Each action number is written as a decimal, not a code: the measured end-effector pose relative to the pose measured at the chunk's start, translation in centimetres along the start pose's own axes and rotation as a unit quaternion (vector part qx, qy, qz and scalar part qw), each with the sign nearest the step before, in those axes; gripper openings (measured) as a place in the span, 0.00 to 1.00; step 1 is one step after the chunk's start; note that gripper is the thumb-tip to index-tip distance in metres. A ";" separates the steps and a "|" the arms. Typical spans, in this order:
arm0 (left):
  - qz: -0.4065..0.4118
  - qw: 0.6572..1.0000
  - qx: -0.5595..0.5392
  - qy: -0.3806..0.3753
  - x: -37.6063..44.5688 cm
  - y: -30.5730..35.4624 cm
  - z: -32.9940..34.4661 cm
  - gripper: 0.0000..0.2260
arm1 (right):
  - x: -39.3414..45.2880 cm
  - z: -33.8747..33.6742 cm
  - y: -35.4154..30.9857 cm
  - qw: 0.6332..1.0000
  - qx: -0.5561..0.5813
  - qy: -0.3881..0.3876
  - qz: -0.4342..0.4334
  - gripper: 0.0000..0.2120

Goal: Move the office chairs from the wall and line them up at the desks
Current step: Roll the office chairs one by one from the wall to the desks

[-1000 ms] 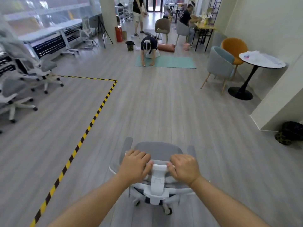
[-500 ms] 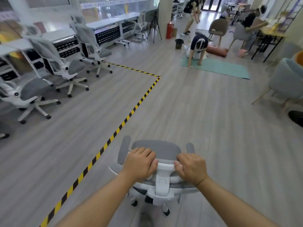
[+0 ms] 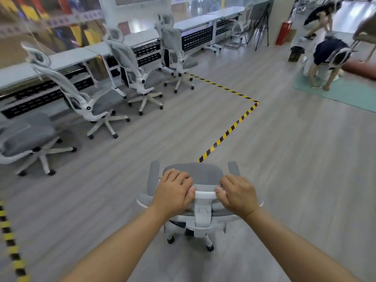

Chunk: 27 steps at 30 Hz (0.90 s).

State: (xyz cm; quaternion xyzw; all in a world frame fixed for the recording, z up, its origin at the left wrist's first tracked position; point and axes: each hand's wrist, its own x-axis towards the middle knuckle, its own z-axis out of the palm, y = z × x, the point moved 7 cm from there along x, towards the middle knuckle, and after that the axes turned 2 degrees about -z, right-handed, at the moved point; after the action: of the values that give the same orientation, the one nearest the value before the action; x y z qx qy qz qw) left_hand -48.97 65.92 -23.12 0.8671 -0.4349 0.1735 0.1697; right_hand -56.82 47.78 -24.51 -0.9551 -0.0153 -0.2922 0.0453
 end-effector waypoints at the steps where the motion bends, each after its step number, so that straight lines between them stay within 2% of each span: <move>1: -0.012 1.000 0.006 -0.004 1.3 -1.7 0.3 0.15 | 2.0 1.4 0.4 1.000 0.003 -0.004 -0.001 0.17; 6: -0.044 0.998 0.028 -0.019 7.2 -10.5 2.3 0.16 | 11.8 7.5 1.4 1.000 0.014 -0.008 -0.011 0.16; 8: -0.042 0.998 0.031 -0.021 9.6 -13.9 3.2 0.18 | 15.2 9.7 1.7 1.000 0.019 0.000 -0.015 0.18; 12: -0.038 0.999 0.037 -0.002 14.5 -20.2 4.8 0.16 | 21.6 13.9 2.7 0.999 0.029 0.014 -0.019 0.22; 19: -0.015 0.999 0.013 0.027 23.6 -30.4 7.1 0.17 | 33.1 21.0 4.7 1.000 0.028 0.001 -0.007 0.24; 27: -0.005 0.999 0.001 0.036 35.5 -41.4 11.6 0.15 | 45.7 29.5 9.2 1.000 0.005 0.005 0.025 0.19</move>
State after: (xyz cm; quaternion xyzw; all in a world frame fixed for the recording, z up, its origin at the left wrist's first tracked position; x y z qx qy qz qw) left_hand 6.39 59.38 -23.34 0.8627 -0.4243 0.2041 0.1848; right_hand -2.01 41.57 -24.02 -0.9536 0.0070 -0.2954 0.0573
